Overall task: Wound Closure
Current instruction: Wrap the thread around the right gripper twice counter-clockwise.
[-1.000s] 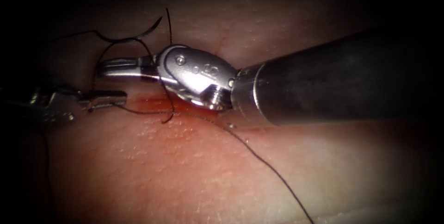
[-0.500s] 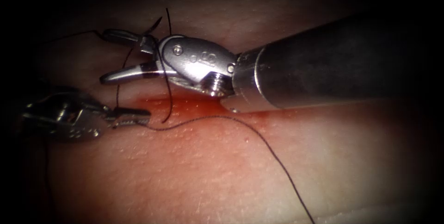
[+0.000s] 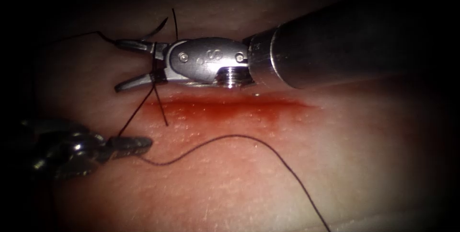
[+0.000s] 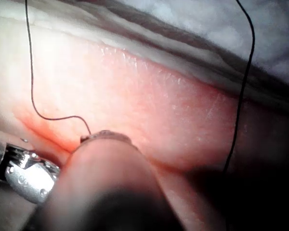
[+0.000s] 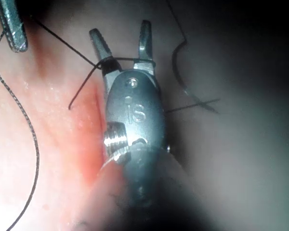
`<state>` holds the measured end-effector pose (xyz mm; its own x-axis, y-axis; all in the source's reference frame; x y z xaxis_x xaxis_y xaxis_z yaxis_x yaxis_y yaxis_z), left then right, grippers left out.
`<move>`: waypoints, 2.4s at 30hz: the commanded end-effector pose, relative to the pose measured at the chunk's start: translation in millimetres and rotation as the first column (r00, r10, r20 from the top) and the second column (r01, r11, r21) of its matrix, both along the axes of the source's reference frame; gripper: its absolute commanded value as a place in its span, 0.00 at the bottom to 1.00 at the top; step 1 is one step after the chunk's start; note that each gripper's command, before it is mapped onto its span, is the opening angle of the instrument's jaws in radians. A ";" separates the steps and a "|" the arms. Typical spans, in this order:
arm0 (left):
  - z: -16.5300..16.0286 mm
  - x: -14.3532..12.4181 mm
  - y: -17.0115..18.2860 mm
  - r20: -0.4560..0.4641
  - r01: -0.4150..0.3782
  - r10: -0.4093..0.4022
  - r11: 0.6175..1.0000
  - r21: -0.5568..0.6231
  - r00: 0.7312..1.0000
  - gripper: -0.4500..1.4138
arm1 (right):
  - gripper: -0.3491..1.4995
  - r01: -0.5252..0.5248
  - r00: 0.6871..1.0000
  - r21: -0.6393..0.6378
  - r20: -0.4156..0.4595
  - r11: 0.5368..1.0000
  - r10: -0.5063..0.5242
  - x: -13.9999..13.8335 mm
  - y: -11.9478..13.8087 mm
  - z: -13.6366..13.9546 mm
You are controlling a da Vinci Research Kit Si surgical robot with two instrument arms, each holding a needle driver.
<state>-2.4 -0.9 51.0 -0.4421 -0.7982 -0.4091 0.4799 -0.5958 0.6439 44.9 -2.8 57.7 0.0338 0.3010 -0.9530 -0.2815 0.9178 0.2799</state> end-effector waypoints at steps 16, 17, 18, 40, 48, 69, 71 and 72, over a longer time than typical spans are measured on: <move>-1.3 1.4 5.6 0.179 0.037 -0.034 0.999 -0.011 0.983 0.00 | 0.25 0.230 0.971 0.020 -0.066 0.973 -0.229 1.0 -3.6 3.7; -1.1 1.4 6.0 0.192 0.033 -0.031 0.999 -0.005 0.981 0.00 | 0.25 0.245 0.967 0.021 -0.077 0.969 -0.243 0.9 -3.7 3.9; -0.7 1.5 6.5 0.210 0.028 -0.029 1.000 0.007 0.977 0.00 | 0.25 0.272 0.958 0.014 -0.093 0.962 -0.270 0.9 -3.9 4.1; 9.0 2.8 11.3 0.401 -0.072 -0.002 0.983 0.170 0.916 0.00 | 0.35 0.366 0.869 0.008 -0.361 0.931 -0.339 1.4 -5.7 4.0; 11.5 3.3 11.0 0.425 -0.096 0.001 0.975 0.203 0.905 0.00 | 0.54 0.333 0.847 0.059 -0.457 0.941 -0.271 1.3 -5.8 3.9; 11.4 7.6 8.4 0.432 -0.111 0.003 0.968 0.225 0.902 0.00 | 0.39 0.172 0.825 0.162 -0.562 0.972 -0.052 -2.1 -3.1 2.6; 11.6 7.6 7.9 0.430 -0.109 0.004 0.970 0.219 0.903 0.00 | 0.35 0.134 0.830 0.183 -0.557 0.974 -0.009 -2.4 -2.9 2.4; 11.7 7.6 7.8 0.427 -0.105 0.000 0.969 0.223 0.904 0.00 | 0.34 0.119 0.832 0.191 -0.555 0.974 0.007 -2.5 -2.8 2.3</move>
<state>5.7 6.4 62.2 -0.1538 -0.6739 -0.7227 0.2303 -0.7357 0.6370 41.6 -5.5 59.6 -0.4540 0.5092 -0.7312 0.0204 0.8264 0.5628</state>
